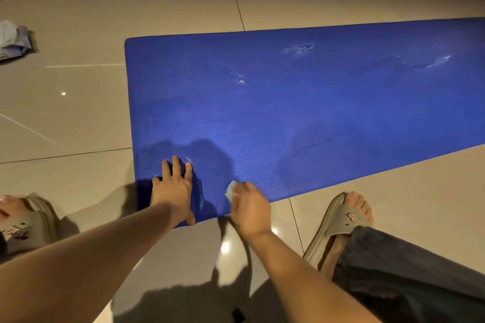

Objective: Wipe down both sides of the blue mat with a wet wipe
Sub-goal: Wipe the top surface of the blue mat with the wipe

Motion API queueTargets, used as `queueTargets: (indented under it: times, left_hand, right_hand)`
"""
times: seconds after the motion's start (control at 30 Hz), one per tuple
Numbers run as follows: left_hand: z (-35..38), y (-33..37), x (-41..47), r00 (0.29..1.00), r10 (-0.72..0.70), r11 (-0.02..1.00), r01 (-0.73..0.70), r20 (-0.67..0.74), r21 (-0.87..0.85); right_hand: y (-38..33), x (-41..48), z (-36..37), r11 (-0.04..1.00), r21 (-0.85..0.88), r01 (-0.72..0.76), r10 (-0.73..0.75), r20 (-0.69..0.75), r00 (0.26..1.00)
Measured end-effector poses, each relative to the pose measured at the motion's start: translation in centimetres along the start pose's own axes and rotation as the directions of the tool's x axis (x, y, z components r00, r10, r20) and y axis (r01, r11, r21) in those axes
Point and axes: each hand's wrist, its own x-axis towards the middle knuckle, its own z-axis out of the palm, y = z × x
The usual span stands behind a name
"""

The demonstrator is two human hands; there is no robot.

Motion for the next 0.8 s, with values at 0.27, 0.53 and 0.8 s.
queueTargets:
  times: [0.27,0.53,0.8]
  left_hand:
    - [-0.2,-0.1,-0.3,1.000,0.007,1.000,-0.007,-0.014,-0.006]
    - [-0.4,-0.1,-0.5,1.000,0.009,1.000,-0.009,-0.013,-0.022]
    - [-0.2,-0.4,-0.6,1.000,0.021,0.999,-0.022,-0.020,-0.034]
  right_hand:
    - [8.6,1.8,-3.8,0.905,0.143,-0.400,0.418,-0.137,0.898]
    - [-0.4,-2.4,0.9,0.962,0.191,-0.197,0.214,-0.074,0.974]
    - [-1.2,-3.2,2.3,0.980,0.181,-0.084,0.097,-0.063,0.993]
